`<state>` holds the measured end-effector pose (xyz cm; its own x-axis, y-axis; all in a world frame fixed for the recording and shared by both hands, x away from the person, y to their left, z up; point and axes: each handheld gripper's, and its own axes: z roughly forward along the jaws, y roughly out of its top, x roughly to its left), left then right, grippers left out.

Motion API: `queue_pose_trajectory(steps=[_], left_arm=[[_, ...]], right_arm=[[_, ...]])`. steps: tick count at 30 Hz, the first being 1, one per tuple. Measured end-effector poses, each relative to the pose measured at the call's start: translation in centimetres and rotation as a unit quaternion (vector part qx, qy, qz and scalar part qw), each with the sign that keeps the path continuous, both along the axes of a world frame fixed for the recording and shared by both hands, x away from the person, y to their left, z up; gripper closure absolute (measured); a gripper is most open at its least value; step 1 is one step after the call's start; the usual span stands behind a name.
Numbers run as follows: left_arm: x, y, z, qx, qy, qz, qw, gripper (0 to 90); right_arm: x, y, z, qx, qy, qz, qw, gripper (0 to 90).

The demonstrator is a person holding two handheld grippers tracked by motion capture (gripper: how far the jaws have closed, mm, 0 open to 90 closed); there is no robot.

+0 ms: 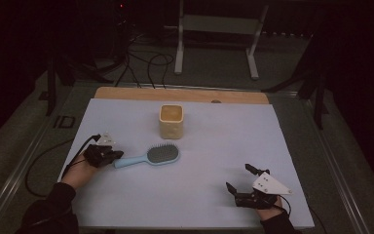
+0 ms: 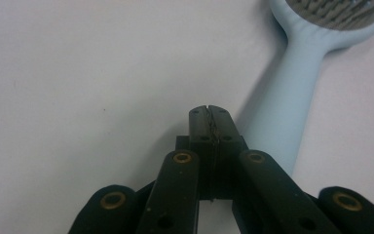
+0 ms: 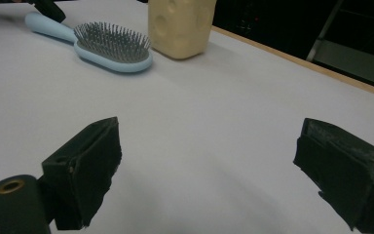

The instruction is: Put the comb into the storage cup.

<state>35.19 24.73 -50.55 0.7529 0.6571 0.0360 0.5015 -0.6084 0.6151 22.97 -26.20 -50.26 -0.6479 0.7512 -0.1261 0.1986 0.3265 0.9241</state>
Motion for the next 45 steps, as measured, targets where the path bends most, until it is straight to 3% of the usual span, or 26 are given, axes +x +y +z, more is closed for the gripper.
queue_pose_trajectory(steps=[28,33,45], left_arm=[[-4.0,-2.2,0.4,0.006,0.03,-0.044,0.9986,90.0],[-4.4,-2.3,0.3,-0.006,0.046,-0.048,0.9978,90.0],[-5.4,-2.9,0.4,-0.001,0.051,-0.062,0.9968,90.0]], right_arm=[[0.0,0.0,0.0,-0.001,0.0,0.0,1.0,9.0],[0.0,0.0,0.0,-0.002,0.0,-0.001,1.0,9.0],[0.0,0.0,0.0,-0.003,-0.001,0.0,1.0,9.0]])
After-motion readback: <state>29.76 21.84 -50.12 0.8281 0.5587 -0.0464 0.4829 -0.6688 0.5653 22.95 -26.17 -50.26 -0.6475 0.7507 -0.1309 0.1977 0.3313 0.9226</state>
